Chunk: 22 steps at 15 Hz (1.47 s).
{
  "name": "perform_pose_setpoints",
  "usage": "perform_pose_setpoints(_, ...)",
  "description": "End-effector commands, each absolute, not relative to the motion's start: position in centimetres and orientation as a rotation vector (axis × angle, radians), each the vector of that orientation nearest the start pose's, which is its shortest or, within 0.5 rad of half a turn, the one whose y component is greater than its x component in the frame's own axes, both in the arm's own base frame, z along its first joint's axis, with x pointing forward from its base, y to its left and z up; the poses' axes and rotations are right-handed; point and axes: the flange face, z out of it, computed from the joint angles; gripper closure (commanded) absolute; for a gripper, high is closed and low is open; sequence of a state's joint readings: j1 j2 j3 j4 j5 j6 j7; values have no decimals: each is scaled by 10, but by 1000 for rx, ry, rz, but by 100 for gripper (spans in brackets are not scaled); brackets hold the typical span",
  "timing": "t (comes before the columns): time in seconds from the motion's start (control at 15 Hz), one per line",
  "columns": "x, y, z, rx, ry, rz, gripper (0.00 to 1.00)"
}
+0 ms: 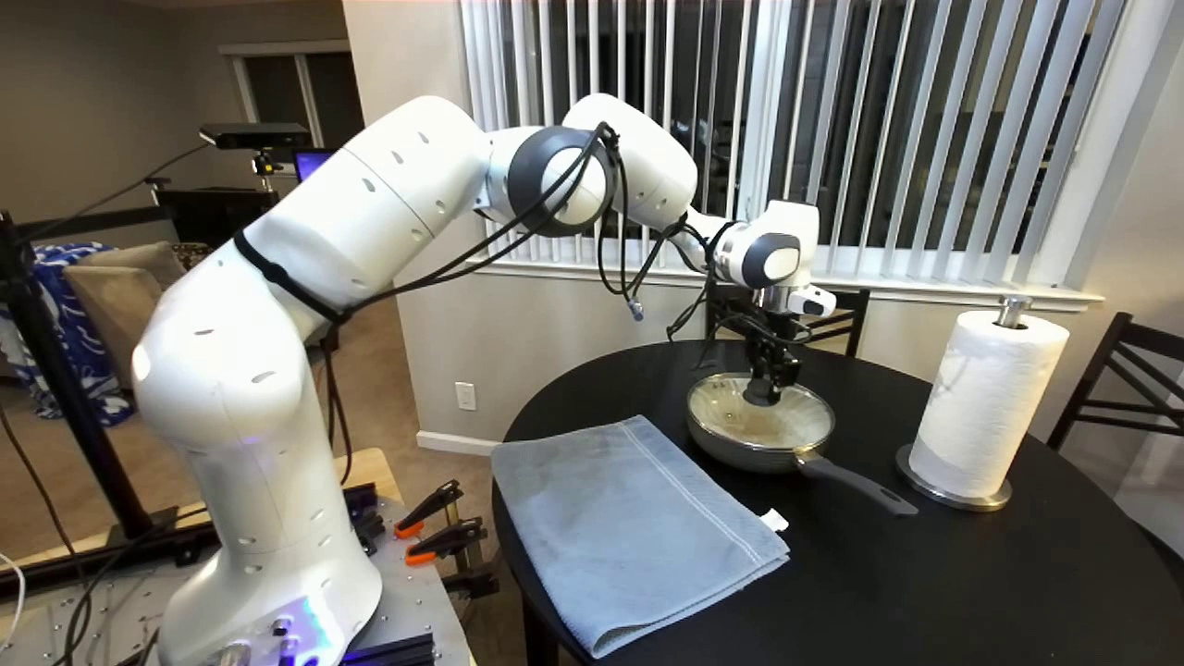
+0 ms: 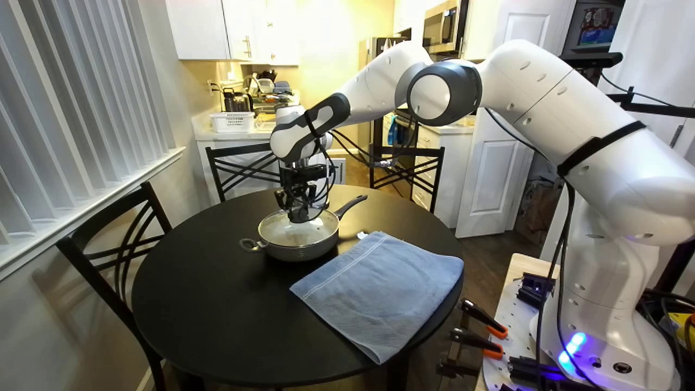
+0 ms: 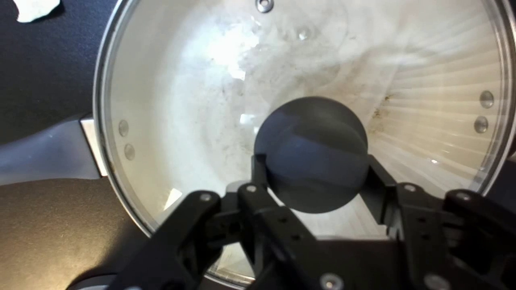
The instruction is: Remove the lid from the pan and put it on the blue tea towel
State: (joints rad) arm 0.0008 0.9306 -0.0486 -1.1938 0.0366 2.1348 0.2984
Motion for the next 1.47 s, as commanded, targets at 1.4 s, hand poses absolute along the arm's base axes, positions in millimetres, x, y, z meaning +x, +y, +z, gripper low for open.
perform_pose_setpoints(1.4,602,-14,226,-3075,441,-186,67)
